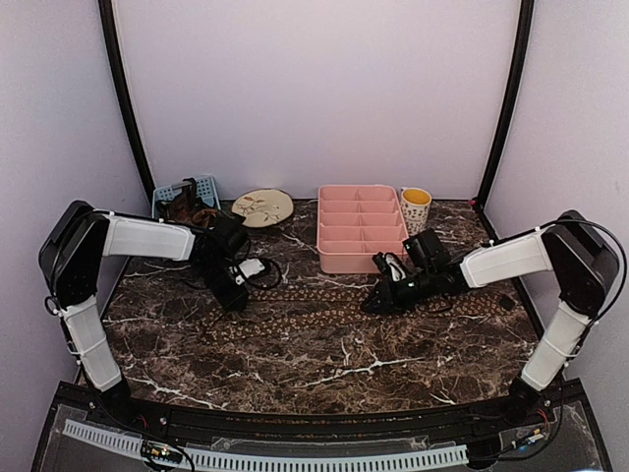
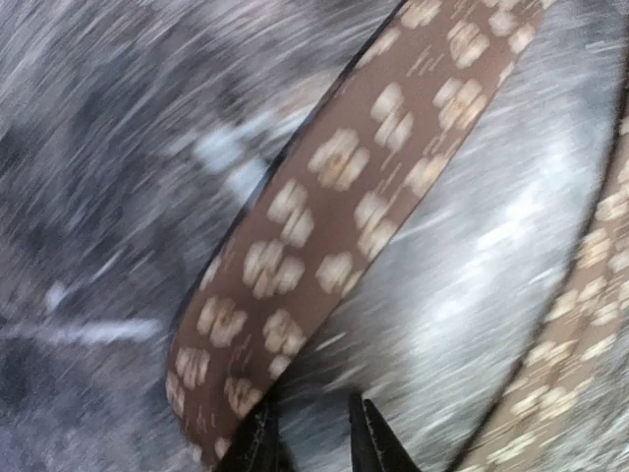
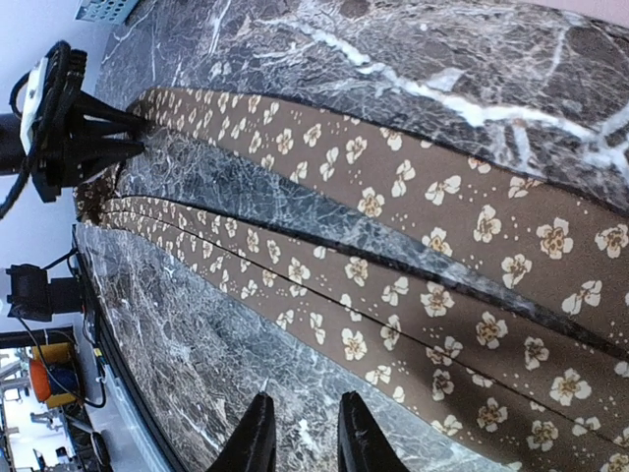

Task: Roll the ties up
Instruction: Flatten out the tie at the center of the board.

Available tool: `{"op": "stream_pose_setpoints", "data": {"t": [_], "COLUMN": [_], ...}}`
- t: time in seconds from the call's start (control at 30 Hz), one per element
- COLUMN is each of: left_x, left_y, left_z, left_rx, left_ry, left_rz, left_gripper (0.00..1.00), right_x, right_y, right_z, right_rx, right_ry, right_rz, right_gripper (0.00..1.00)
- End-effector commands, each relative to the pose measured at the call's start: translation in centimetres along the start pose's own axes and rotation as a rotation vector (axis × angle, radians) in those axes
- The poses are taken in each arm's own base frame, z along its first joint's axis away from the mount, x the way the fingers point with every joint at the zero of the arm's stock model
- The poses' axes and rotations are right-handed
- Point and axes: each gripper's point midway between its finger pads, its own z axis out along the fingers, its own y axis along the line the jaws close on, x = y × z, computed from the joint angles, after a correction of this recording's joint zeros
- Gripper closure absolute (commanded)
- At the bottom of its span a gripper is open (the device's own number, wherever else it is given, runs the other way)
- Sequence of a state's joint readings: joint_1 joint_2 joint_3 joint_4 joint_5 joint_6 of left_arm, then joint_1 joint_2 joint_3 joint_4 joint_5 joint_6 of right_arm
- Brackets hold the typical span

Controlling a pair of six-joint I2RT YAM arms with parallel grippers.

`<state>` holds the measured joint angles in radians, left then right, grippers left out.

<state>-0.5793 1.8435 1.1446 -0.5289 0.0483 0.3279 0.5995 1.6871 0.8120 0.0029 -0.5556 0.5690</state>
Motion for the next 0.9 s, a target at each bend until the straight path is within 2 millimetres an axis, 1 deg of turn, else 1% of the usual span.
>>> {"op": "stream_pose_setpoints", "data": {"t": [0.0, 0.07, 0.13, 0.17, 0.23, 0.3, 0.33, 0.43, 0.5, 0.53, 0.6, 0.67, 0.73, 0.83, 0.87], "left_x": [5.8, 2.1, -0.8, -2.0, -3.8, -5.1, -5.4, -5.8, -5.8, -5.7, -5.8, -5.9, -6.1, -6.3, -6.4], "left_y": [4.2, 3.4, 2.2, 1.7, 1.6, 1.8, 1.9, 3.0, 3.6, 3.7, 3.9, 3.9, 4.0, 4.3, 4.4], "left_z": [-1.5, -3.8, -6.1, -7.3, -9.4, -11.0, -11.9, -12.8, -13.3, -13.5, -14.1, -14.8, -15.3, -15.6, -15.7], "left_rx": [-0.141, -0.114, -0.088, -0.080, -0.081, -0.089, -0.092, -0.115, -0.111, -0.109, -0.103, -0.106, -0.115, -0.121, -0.119], "left_ry": [0.180, 0.019, -0.125, -0.189, -0.294, -0.377, -0.414, -0.463, -0.482, -0.486, -0.506, -0.530, -0.554, -0.568, -0.571], "left_rz": [-0.007, 0.000, 0.035, 0.043, 0.017, -0.016, -0.027, -0.074, -0.106, -0.119, -0.130, -0.133, -0.139, -0.149, -0.156], "left_gripper": [0.71, 0.65, 0.60, 0.59, 0.59, 0.59, 0.59, 0.58, 0.58, 0.58, 0.58, 0.58, 0.57, 0.54, 0.52], "right_x": [-0.5, 0.5, 1.4, 1.6, 2.0, 2.5, 2.8, 3.7, 4.0, 3.9, 3.6, 2.8, 1.7, 0.8, -0.1], "right_y": [2.2, 2.2, 2.5, 2.6, 3.2, 4.1, 4.7, 6.1, 7.8, 8.8, 10.7, 11.7, 11.9, 11.1, 11.6], "right_z": [1.2, 2.4, 3.9, 4.8, 6.3, 7.8, 8.6, 10.9, 12.0, 12.2, 11.8, 11.0, 10.4, 9.9, 10.0], "right_rx": [-0.054, -0.052, -0.052, -0.048, -0.063, -0.077, -0.086, -0.104, -0.141, -0.161, -0.189, -0.191, -0.146, -0.070, -0.067], "right_ry": [0.013, 0.043, 0.066, 0.074, 0.100, 0.116, 0.130, 0.163, 0.169, 0.168, 0.137, 0.100, 0.063, 0.042, 0.025], "right_rz": [-0.066, -0.066, -0.081, -0.086, -0.092, -0.099, -0.106, -0.116, -0.129, -0.142, -0.174, -0.207, -0.251, -0.285, -0.302], "right_gripper": [0.79, 0.80, 0.80, 0.81, 0.81, 0.81, 0.81, 0.82, 0.82, 0.82, 0.82, 0.81, 0.81, 0.81, 0.81]}}
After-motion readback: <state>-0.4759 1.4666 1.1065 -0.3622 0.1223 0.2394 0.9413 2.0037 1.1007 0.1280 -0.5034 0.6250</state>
